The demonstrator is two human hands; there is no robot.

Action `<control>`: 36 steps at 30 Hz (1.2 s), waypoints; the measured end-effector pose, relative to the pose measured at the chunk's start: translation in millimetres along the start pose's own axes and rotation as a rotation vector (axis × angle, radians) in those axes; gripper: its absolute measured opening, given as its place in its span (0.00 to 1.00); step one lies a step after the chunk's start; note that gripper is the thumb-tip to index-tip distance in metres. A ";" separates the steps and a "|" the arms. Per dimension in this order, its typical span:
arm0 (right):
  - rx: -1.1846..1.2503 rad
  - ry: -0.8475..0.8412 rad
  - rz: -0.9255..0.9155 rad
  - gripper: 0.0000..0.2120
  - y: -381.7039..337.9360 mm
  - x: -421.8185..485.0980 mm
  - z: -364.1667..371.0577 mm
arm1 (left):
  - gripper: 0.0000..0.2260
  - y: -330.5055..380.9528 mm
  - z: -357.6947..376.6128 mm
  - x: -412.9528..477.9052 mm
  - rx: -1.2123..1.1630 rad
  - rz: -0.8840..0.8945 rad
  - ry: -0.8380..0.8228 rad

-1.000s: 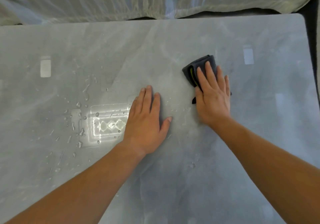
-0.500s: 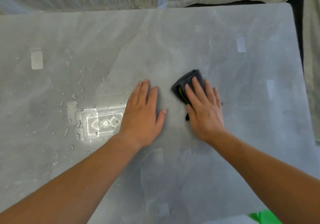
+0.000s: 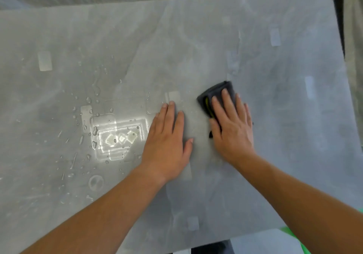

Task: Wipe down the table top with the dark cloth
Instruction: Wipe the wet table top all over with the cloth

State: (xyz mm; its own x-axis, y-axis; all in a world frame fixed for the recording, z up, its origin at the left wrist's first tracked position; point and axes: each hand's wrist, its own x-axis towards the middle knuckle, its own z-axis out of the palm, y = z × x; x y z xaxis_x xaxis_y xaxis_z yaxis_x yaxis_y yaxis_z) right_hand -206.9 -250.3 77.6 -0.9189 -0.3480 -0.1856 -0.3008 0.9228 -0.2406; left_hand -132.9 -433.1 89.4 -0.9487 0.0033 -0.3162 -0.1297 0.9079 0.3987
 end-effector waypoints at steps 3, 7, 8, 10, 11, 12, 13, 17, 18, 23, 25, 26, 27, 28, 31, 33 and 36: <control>-0.108 -0.057 -0.162 0.24 13.1 -31.6 0.6 | 0.33 -2.0 1.5 -0.4 0.010 0.006 -0.021; -0.075 -0.059 -0.162 0.28 12.5 -13.7 -3.8 | 0.34 -4.3 2.8 -0.7 0.010 0.021 -0.014; -0.078 -0.062 -0.151 0.29 7.2 -12.9 -1.5 | 0.34 -4.9 4.3 -1.0 0.014 0.022 -0.011; -0.116 -0.064 -0.144 0.28 0.3 -17.5 5.3 | 0.34 -5.1 7.0 -0.8 0.029 0.021 -0.006; -0.135 -0.074 -0.158 0.28 -0.2 -20.8 7.3 | 0.35 -4.8 7.9 -1.1 0.042 0.019 -0.006; -0.145 -0.079 -0.180 0.27 2.1 -22.0 6.8 | 0.35 -4.6 8.6 -1.3 0.054 0.018 -0.004; -0.144 -0.081 -0.199 0.27 7.2 -20.2 5.3 | 0.35 -4.9 8.9 -0.9 0.060 0.018 0.000; -0.054 -0.039 -0.056 0.27 31.7 1.9 -2.6 | 0.34 -5.7 6.0 -2.1 0.049 0.030 0.002; -0.019 -0.016 0.023 0.27 32.3 6.4 -3.2 | 0.34 -5.1 5.1 -4.7 0.048 0.027 0.007; -0.023 0.005 -0.083 0.27 11.8 -45.7 13.3 | 0.33 11.1 12.3 -34.6 0.023 0.015 0.031; -0.055 -0.044 -0.260 0.26 17.8 -80.0 18.2 | 0.33 15.7 20.0 -54.2 0.026 -0.017 0.024; -0.076 -0.074 -0.329 0.26 26.4 -84.7 17.0 | 0.34 16.5 24.4 -64.9 0.037 -0.035 0.013; -0.096 -0.083 -0.372 0.26 36.3 -80.2 14.8 | 0.34 16.8 28.8 -75.3 0.050 -0.051 0.004; -0.104 -0.077 -0.361 0.26 43.6 -71.1 11.3 | 0.34 16.5 33.3 -84.9 0.059 -0.064 0.000; -0.003 -0.014 -0.083 0.26 53.1 -34.7 -0.7 | 0.34 17.3 42.6 -106.2 0.069 -0.091 0.017; 0.026 0.009 0.029 0.26 45.7 -33.7 0.6 | 0.34 20.0 46.0 -112.9 0.075 -0.098 0.035; -0.021 0.020 -0.111 0.27 31.1 -83.8 16.0 | 0.34 28.3 48.8 -117.4 0.071 -0.102 0.045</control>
State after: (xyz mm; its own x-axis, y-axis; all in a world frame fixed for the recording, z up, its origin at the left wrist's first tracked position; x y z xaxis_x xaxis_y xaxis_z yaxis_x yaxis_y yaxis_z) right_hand -135.2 -195.1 70.4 -0.8843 -0.4453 -0.1401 -0.4064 0.8820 -0.2386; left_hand -11.1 -387.3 95.8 -0.9438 -0.1074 -0.3124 -0.2066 0.9299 0.3044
